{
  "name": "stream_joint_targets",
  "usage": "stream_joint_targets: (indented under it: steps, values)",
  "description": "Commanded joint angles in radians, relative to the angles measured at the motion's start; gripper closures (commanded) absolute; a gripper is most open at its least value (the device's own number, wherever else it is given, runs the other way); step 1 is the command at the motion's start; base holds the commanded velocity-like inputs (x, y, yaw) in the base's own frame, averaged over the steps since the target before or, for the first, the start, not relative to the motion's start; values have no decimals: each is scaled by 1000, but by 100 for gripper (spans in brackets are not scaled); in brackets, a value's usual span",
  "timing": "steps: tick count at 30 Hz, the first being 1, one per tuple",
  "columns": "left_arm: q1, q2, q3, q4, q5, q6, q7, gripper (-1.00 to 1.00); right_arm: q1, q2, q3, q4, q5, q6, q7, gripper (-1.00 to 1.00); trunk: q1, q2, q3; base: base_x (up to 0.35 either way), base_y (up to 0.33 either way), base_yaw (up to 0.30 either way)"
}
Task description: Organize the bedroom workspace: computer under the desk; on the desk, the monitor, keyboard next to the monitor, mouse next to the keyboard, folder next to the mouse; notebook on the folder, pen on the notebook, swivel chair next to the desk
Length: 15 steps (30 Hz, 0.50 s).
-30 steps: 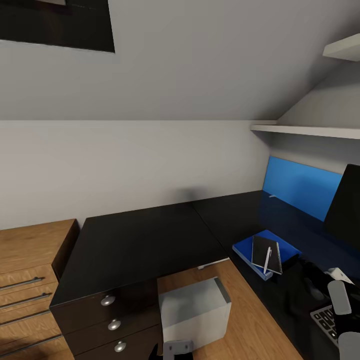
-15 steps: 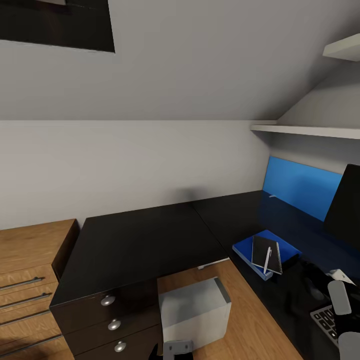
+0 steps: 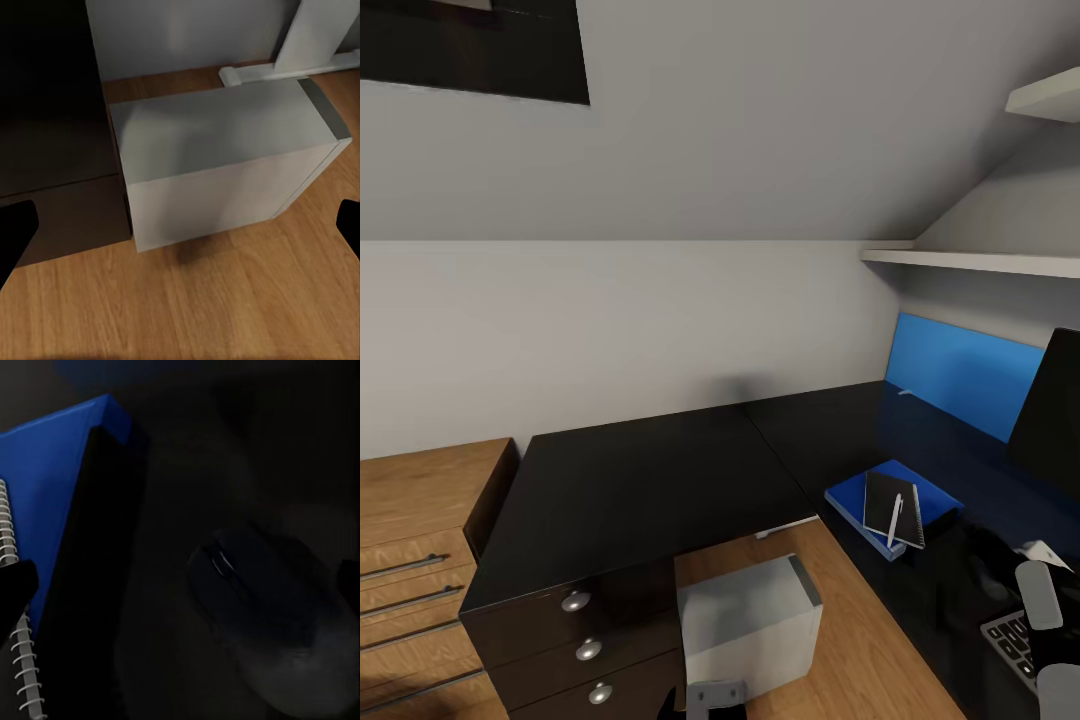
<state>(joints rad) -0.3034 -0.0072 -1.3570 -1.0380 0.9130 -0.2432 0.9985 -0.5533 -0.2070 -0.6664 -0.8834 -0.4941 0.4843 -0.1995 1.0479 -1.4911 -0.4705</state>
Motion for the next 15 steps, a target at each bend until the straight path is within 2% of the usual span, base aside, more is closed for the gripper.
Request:
stream_joint_targets:
  steps: [1, 10, 15]
  values:
    - [-2, 0, -4, -1, 7, -7, 3, -100, 0, 0, 0, -2, -11, 4, -10, -100, 0, -1, -1, 0, 0, 0]
    - [-2, -1, -4, -1, 10, -7, 4, -100, 0, 0, 1, -2, -11, 4, -18, -100, 31, -57, -26, 0, 0, 0]
    - [-2, -4, -3, -1, 11, -7, 5, -100, 0, 0, 0, -2, -11, 4, -18, -100, 31, -57, -26, 0, 0, 0]
